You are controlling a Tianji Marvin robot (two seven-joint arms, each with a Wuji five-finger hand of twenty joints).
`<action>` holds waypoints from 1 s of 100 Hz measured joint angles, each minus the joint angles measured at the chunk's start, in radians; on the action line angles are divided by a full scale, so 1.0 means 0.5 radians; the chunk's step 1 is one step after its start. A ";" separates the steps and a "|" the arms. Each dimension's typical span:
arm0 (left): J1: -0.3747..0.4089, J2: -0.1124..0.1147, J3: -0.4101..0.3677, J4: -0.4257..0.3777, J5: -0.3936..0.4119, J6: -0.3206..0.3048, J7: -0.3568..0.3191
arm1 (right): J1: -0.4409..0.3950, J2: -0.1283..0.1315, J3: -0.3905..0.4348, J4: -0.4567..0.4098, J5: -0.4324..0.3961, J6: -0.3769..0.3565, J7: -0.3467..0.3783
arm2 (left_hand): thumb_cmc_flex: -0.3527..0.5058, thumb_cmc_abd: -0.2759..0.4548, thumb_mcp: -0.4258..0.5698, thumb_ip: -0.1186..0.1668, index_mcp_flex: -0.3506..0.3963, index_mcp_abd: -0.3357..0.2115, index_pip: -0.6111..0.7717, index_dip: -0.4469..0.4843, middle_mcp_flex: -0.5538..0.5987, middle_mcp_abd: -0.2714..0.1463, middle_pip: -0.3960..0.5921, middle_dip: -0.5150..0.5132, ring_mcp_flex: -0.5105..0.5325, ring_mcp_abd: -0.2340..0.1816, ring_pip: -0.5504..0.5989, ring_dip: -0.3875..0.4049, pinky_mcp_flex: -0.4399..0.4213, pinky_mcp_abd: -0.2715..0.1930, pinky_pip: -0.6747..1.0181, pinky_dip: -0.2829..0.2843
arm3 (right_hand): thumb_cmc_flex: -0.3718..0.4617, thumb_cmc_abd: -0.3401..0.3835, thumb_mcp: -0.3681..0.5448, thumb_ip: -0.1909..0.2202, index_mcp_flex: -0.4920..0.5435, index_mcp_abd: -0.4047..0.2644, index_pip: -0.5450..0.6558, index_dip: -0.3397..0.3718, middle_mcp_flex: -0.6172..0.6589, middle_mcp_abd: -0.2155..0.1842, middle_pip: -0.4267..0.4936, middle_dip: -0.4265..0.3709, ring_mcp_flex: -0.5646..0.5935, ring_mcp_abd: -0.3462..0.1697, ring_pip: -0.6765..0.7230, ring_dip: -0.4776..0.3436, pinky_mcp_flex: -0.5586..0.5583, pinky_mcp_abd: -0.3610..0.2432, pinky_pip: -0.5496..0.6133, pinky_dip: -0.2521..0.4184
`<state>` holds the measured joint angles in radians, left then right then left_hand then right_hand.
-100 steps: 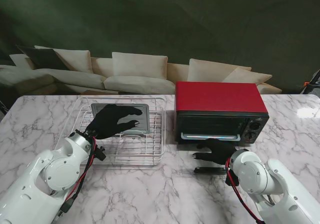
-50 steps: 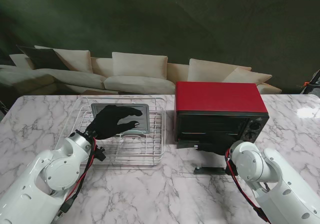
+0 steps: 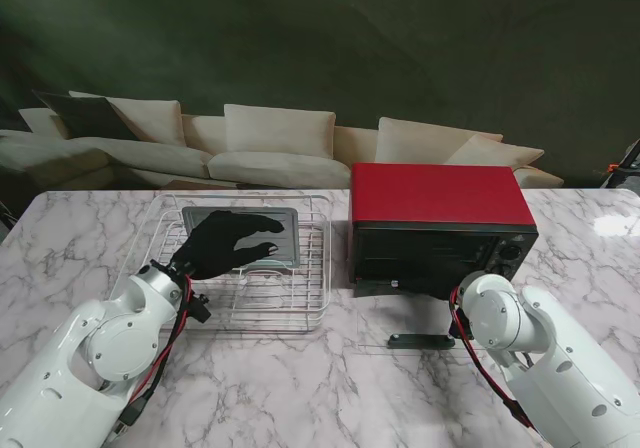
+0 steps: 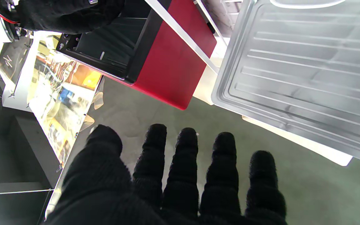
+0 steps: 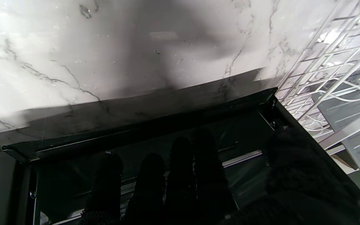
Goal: Slide the trays into the oven
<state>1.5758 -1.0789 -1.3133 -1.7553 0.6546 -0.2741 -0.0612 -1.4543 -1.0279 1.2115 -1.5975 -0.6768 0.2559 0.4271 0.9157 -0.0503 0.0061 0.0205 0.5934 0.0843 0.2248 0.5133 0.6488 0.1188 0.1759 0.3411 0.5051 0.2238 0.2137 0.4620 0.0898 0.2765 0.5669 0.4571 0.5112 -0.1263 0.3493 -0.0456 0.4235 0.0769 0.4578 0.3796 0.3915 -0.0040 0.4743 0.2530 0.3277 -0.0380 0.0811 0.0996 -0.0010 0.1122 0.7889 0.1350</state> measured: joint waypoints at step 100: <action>-0.014 0.000 -0.017 0.018 0.031 -0.024 0.012 | -0.694 -0.013 0.438 -0.728 0.088 -0.222 -0.073 | 0.000 0.000 0.000 0.000 0.000 0.000 0.000 0.001 0.000 0.000 0.000 0.000 0.000 0.000 0.000 0.000 0.000 0.000 0.000 0.001 | -0.066 0.008 -0.074 0.000 0.084 -0.053 -0.009 0.021 0.157 0.210 -0.049 0.015 0.266 0.259 0.177 0.265 0.115 0.280 0.213 0.404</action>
<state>1.5691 -1.0790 -1.3219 -1.7465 0.6698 -0.2864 -0.0554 -1.8014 -1.0346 1.4304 -1.9614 -0.6329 0.1449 0.3906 0.9157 -0.0502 0.0061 0.0205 0.5934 0.0844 0.2248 0.5138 0.6489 0.1188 0.1759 0.3412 0.5051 0.2239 0.2138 0.4620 0.0897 0.2765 0.5670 0.4574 0.4783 -0.1225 0.3123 -0.0455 0.4654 0.0505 0.4533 0.3903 0.4702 0.1011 0.4500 0.2604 0.4609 0.0913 0.1697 0.2319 0.0565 0.2521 0.8952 0.3369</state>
